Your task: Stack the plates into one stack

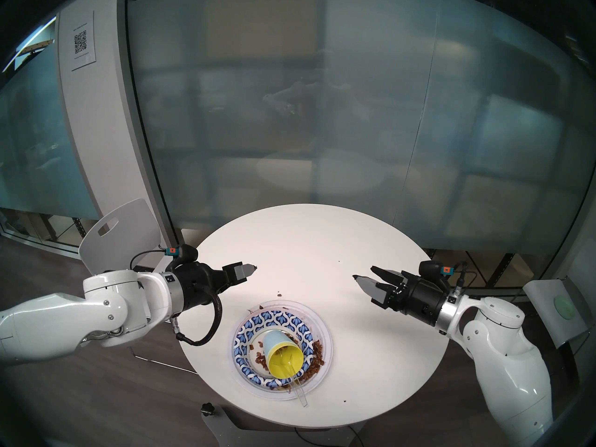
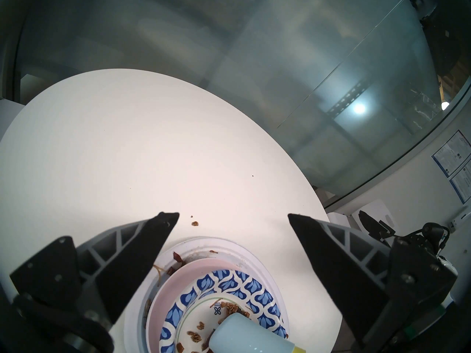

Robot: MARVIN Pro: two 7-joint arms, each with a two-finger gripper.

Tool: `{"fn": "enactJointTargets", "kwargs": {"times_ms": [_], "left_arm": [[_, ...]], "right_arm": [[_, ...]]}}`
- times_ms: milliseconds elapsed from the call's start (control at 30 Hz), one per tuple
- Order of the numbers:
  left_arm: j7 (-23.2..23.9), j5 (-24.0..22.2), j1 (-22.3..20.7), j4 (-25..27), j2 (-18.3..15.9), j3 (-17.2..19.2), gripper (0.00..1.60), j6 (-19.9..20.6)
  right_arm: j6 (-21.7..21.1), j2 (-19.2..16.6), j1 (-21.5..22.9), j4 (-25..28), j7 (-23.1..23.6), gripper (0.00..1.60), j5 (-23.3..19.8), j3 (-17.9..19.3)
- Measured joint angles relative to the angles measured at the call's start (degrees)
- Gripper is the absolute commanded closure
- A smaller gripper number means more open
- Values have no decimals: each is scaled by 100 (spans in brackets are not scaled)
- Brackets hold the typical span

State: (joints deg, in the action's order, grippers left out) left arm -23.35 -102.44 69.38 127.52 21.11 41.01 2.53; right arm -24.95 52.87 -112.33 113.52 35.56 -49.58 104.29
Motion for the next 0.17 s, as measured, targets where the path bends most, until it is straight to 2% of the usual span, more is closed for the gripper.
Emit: {"fn": "enactJointTargets", "kwargs": {"times_ms": [167], "left_arm": [[0, -2, 0, 0, 0, -1, 0, -1]], "right_arm": [[0, 1, 0, 0, 2, 0, 1, 1]]}}
